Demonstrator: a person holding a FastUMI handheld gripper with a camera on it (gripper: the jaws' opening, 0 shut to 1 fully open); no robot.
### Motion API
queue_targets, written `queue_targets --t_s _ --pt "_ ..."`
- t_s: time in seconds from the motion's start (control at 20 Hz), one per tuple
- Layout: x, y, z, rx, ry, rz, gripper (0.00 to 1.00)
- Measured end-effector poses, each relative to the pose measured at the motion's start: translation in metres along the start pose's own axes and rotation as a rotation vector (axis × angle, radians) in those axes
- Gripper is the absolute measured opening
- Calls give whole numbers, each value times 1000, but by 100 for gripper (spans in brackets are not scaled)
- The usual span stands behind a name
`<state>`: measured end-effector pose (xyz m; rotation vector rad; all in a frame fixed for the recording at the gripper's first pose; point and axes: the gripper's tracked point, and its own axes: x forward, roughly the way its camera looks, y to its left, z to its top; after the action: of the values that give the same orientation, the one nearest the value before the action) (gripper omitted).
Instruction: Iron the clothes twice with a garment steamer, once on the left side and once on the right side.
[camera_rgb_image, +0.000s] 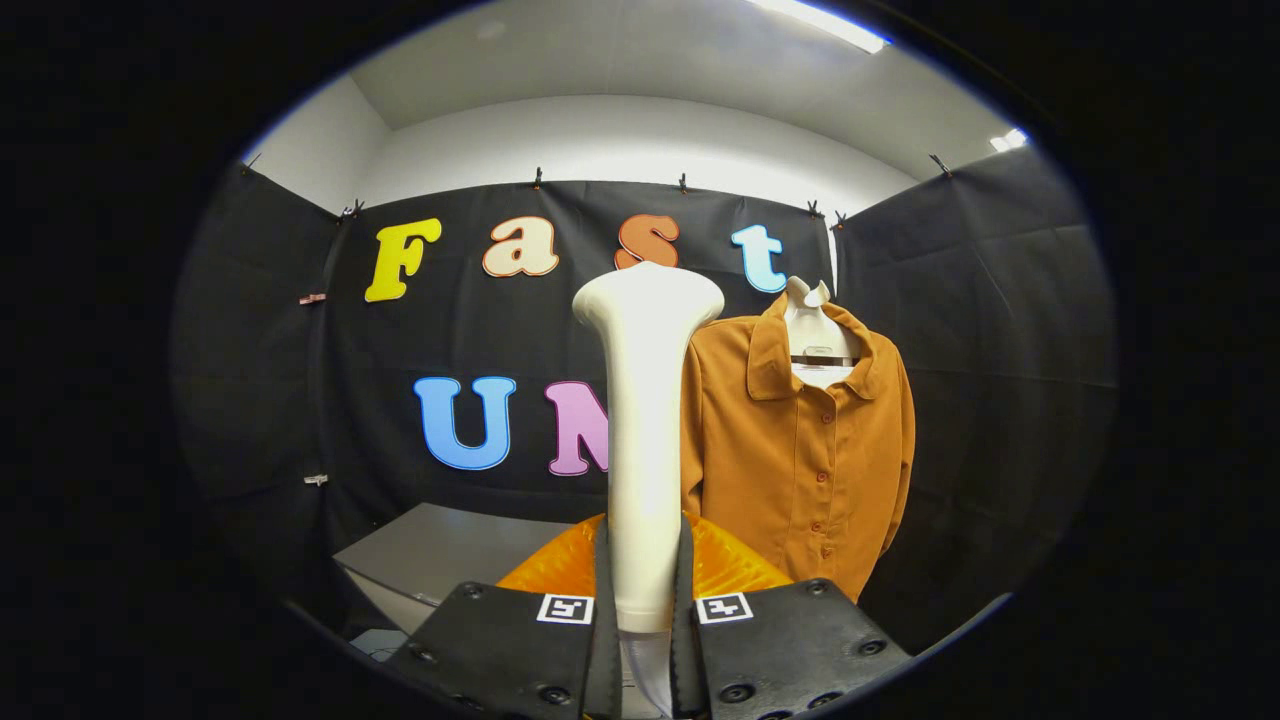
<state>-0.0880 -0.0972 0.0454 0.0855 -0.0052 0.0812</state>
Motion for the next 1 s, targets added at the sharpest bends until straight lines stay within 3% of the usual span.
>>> queue_targets --t_s 1.0 --pt "-6 -2 6 9 -14 -31 23"
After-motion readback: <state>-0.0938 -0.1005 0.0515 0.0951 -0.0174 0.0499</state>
